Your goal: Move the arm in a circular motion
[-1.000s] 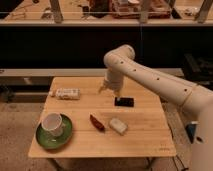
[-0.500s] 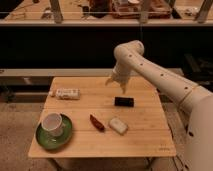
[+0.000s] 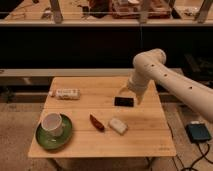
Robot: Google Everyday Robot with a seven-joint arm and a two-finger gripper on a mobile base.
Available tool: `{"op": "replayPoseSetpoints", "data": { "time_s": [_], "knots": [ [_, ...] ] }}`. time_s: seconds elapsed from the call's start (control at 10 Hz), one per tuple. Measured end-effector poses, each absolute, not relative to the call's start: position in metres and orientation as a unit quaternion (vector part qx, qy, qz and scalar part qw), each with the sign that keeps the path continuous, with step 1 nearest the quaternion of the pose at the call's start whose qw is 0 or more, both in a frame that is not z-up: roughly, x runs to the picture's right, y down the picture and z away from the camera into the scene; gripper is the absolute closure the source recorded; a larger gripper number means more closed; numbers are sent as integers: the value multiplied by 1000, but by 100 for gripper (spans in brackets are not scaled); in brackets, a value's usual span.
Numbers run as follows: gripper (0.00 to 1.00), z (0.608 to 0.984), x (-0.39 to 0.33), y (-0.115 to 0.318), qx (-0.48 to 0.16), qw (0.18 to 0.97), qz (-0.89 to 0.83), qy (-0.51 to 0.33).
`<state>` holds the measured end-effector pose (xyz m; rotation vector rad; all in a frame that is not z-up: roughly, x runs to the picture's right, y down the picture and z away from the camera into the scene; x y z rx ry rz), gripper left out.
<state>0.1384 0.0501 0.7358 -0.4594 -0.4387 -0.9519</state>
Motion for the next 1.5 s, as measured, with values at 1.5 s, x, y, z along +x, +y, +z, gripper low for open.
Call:
{"op": "replayPoseSetpoints", "data": {
  "time_s": [1.5],
  "knots": [
    [33, 770, 58, 12, -198, 847, -443, -218]
  ]
}}
